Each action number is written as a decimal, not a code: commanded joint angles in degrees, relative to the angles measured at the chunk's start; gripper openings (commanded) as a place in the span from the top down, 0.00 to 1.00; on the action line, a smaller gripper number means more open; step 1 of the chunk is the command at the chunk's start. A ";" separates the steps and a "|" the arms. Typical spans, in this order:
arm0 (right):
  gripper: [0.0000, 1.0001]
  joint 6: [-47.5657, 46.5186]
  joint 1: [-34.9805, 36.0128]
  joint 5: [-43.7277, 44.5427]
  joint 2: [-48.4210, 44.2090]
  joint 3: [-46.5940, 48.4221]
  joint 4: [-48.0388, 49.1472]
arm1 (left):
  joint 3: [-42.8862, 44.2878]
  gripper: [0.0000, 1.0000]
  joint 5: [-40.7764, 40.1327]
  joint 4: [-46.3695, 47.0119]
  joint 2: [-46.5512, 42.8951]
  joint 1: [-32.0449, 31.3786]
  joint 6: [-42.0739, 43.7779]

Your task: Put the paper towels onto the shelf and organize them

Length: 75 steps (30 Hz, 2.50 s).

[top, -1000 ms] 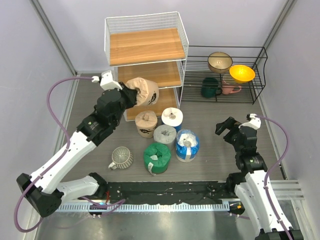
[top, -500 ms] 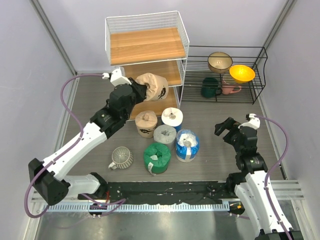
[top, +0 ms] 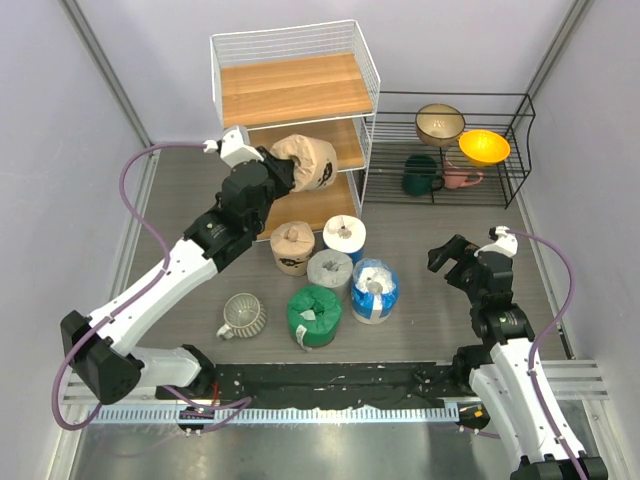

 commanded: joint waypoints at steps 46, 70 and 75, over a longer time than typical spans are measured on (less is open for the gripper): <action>0.01 -0.93 0.17 -1.53 0.77 0.33 2.97 | -8.34 1.00 -25.67 0.54 -18.48 11.73 6.15; 0.01 -1.02 0.25 -1.62 0.59 0.50 2.80 | -8.25 1.00 -10.99 1.69 -15.31 14.11 -3.60; 0.01 -0.93 0.16 -1.61 0.50 0.50 2.71 | -6.50 1.00 -12.04 1.69 -14.00 10.86 -4.40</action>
